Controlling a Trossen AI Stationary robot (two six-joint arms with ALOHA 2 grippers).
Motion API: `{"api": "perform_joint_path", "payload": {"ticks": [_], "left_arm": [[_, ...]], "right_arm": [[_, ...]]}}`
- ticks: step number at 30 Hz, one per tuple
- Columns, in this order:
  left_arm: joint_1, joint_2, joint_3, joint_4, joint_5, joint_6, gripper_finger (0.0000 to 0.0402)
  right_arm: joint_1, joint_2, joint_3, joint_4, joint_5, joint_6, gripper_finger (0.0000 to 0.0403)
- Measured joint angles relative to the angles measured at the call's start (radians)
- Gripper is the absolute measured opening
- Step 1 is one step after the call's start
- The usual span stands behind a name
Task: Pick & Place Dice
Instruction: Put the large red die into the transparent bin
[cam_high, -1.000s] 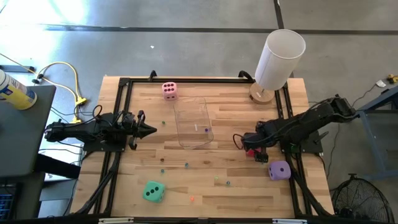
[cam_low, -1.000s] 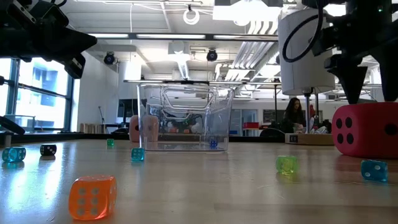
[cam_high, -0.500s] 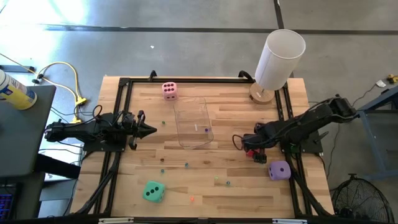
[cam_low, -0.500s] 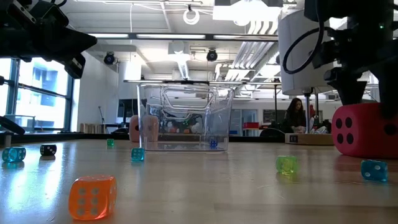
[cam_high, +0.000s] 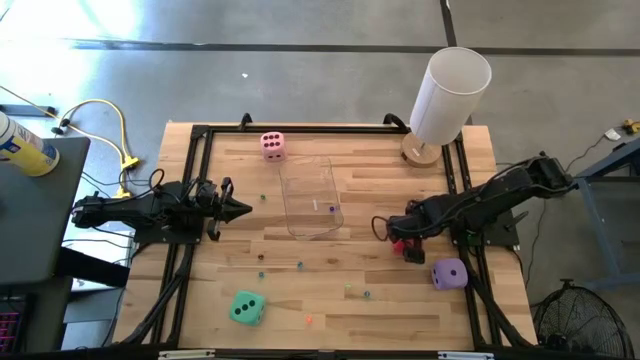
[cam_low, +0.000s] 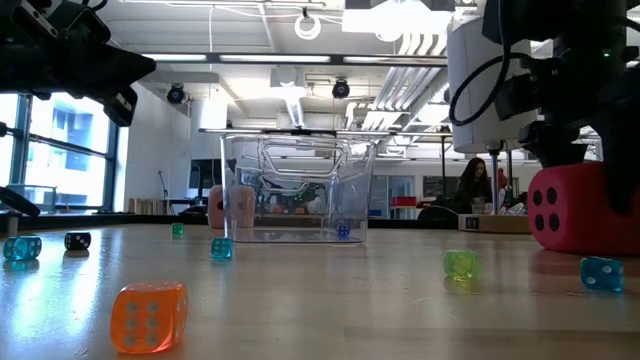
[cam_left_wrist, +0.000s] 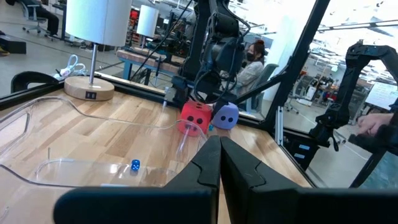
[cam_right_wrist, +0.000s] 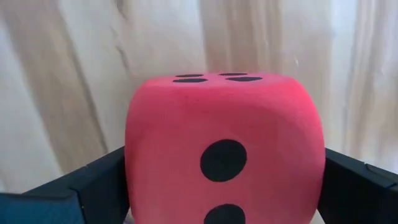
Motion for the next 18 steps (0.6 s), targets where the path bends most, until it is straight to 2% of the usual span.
{"api": "perform_joint_path", "payload": {"ticks": [5,10,14,18], "left_arm": [[0.000,0.000,0.000,0.000,0.000,0.000,0.0000],[0.000,0.000,0.000,0.000,0.000,0.000,0.0000],[0.000,0.000,0.000,0.000,0.000,0.000,0.0000],[0.000,0.000,0.000,0.000,0.000,0.000,0.0000]], "right_arm": [[-0.004,0.000,0.000,0.157,-0.008,-0.081,0.0372],[-0.003,0.001,0.000,0.335,-0.013,-0.149,0.0379],[-0.003,0.001,0.000,0.510,-0.080,-0.223,0.0378],[0.006,0.001,0.000,0.763,-0.152,-0.321,0.0373]]}}
